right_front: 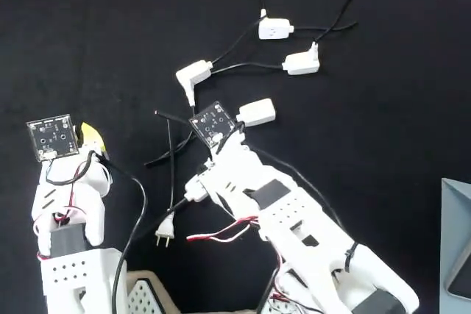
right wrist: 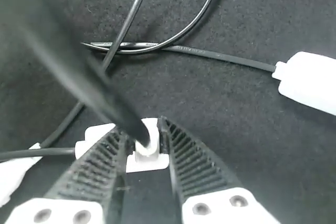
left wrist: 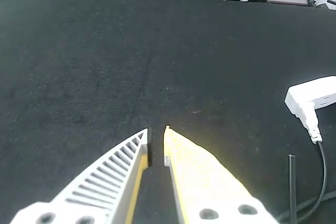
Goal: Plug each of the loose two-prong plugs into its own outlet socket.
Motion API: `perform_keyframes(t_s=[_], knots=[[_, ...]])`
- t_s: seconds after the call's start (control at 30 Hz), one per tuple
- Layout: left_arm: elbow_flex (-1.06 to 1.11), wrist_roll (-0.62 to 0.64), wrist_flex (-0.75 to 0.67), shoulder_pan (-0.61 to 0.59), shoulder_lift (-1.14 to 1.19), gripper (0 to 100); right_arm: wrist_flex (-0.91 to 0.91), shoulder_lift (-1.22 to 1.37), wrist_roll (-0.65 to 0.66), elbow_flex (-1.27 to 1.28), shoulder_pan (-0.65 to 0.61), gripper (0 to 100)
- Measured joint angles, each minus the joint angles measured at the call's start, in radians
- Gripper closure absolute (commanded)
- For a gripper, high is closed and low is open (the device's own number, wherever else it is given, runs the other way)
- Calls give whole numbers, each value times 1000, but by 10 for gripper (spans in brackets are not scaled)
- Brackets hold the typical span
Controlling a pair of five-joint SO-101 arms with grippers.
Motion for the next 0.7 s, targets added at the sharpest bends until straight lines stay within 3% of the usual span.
perform_keyframes(t_s=[0.7], knots=[[0, 0, 0, 0, 0, 935, 44, 2, 0, 5, 25, 987]])
